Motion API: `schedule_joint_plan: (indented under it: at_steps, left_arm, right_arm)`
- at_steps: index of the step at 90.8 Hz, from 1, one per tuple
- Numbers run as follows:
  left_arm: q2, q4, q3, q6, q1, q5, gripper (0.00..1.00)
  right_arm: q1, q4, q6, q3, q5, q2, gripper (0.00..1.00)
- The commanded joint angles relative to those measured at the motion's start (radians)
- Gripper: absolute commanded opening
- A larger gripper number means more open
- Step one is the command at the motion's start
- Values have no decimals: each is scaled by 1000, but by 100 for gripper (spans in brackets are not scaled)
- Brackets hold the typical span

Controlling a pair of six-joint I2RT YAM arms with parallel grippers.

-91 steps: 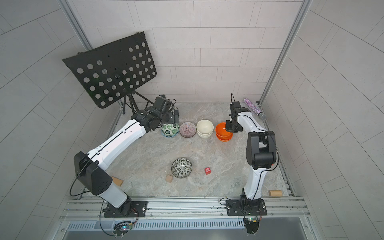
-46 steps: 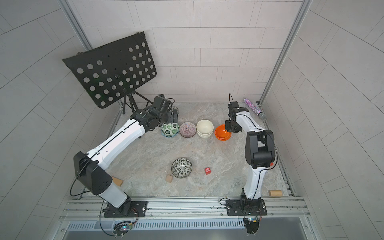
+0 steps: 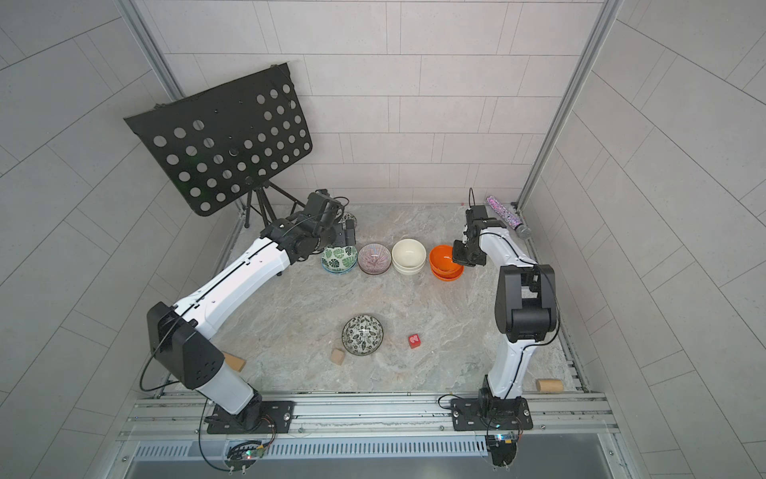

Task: Stack the bowls
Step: Place the bowl on the bowl.

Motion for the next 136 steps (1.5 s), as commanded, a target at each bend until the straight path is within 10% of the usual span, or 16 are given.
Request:
schedule_joint_plan:
  at_steps: [1,58,136]
  left_arm:
    - [-1,-6,-15,-2,8,6,100]
    - [-7,-5,-18,-6,9,15,100]
    - [-2,-1,-22,-9,9,20,100]
  right_arm:
    - [-13,37,12,-16,-55,-13,7]
    - [-16,2,-1,-27,10,-27,23]
    - [-30,93,26,-81,-44,-30,12]
